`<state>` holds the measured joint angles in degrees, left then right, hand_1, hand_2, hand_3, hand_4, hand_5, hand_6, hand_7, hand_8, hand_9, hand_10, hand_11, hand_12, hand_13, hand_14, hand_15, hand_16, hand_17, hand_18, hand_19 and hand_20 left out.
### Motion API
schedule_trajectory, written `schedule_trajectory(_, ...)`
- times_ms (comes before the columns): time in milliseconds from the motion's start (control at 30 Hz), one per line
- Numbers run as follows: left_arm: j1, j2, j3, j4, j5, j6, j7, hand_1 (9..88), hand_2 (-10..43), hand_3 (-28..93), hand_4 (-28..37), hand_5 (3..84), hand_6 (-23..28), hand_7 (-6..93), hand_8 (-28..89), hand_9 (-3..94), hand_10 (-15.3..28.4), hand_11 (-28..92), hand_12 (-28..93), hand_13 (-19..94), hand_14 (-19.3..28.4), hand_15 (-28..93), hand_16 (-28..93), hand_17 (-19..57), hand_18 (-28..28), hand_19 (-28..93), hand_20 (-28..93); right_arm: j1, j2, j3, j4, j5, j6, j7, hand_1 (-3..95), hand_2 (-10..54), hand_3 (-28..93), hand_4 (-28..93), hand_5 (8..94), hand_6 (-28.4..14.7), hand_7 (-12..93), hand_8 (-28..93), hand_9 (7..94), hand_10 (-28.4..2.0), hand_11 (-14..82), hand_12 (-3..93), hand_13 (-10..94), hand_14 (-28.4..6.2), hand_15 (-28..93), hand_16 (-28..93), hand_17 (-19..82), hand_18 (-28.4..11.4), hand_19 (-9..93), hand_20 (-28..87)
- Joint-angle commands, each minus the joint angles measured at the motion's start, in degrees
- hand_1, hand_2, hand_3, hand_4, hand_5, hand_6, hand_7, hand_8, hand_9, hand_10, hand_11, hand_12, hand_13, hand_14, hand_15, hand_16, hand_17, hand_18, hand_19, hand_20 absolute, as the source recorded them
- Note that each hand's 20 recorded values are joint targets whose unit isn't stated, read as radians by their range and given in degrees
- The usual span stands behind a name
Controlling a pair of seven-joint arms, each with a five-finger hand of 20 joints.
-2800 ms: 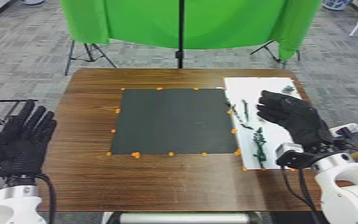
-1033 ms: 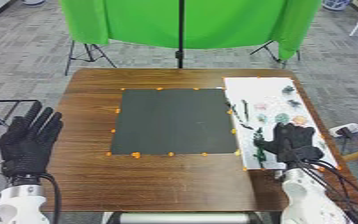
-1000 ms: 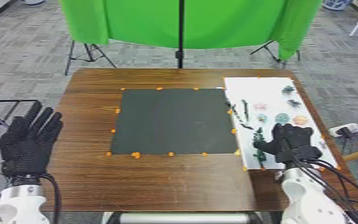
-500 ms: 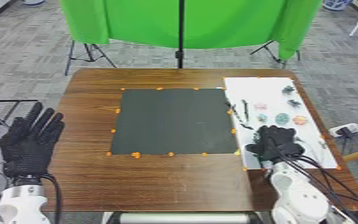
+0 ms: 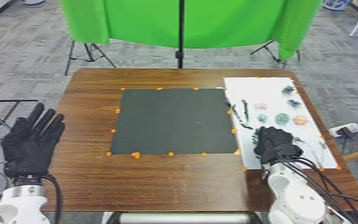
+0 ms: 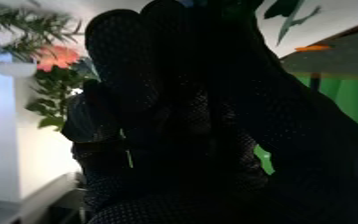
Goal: Arrange flowers
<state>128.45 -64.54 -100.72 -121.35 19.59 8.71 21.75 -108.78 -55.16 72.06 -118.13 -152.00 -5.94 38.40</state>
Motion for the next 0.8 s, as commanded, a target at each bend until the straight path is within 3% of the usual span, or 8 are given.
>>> schedule_trajectory(33,1.71,-0.21,-1.25,-0.07,-5.41,-1.05,0.64,29.0,3.2,77,-28.3,38.5,9.2,8.2,-9,32.0,15.5,15,7,22,15.9,25,-6,-9.9,13.0,29,8,-1.12,-1.26,-1.39,-0.73,4.13,11.1,8.98,55.8,-9.5,78,-26,86.5,-2.2,25,17,93.0,-11.5,15.5,44.4,81,-10.6,48,37,43,-27.3,93,48)
schedule_trajectory(167,2.54,-0.15,-2.3,-0.32,-6.06,-1.28,0.76,28.5,3.9,77,-28.3,38.5,9.1,8.2,-9,32.2,15.5,15,7,22,15.9,25,-6,-9.7,13.0,29,8,-0.52,-1.56,-0.66,-3.78,6.9,16.33,10.4,54.5,-9.5,79,-24,86.8,-2.4,25,20,93.1,-11.6,16.7,45.1,82,-11.2,50,37,44,-27.9,93,50)
schedule_trajectory(233,2.9,-0.16,-2.66,-0.44,-5.58,-1.08,1.13,28.4,3.9,77,-28.3,38.5,9.1,8.2,-9,32.2,15.5,15,7,22,15.9,25,-6,-9.6,13.1,29,8,0.56,-1.51,-1.35,-4.42,5.7,18.73,10.35,53.7,-9.5,80,-23,86.8,-2.4,25,20,93.1,-11.6,17.0,45.1,82,-11.4,51,36,44,-27.9,93,51)
schedule_trajectory(400,3.12,0.21,-2.96,-0.45,-5.89,-1.11,1.29,28.3,3.7,77,-28.3,38.4,9.0,8.2,-9,32.3,15.6,15,7,22,15.8,25,-6,-9.6,13.1,29,8,7.97,-2.8,-5.62,-4.33,9.42,20.37,9.48,52.5,-9.5,81,-24,86.8,-2.6,25,21,92.9,-11.6,17.8,45.4,81,-11.9,52,35,44,-28.2,93,53)
schedule_trajectory(633,3.01,0.48,-2.37,-0.19,-6.11,-0.96,1.45,28.3,3.8,77,-28.3,38.4,9.1,8.1,-9,32.3,15.7,14,7,22,15.8,25,-6,-9.6,13.1,29,8,22.14,-10.38,-15.87,5.02,13.55,21.04,7.25,52.2,-9.5,82,-23,86.7,-2.8,25,21,92.7,-11.7,18.3,45.6,81,-12.1,53,35,43,-28.3,93,54)
schedule_trajectory(800,1.89,1.0,-1.25,0.35,-5.91,-0.92,1.19,28.2,3.9,77,-28.3,38.4,9.1,8.0,-9,32.3,15.7,14,7,22,15.8,24,-6,-9.6,13.1,29,8,28.31,-16.3,-20.98,11.19,16.6,18.18,6.84,52.1,-9.5,82,-23,86.6,-2.8,26,21,92.5,-11.7,18.9,45.7,81,-12.2,54,35,43,-28.3,93,55)
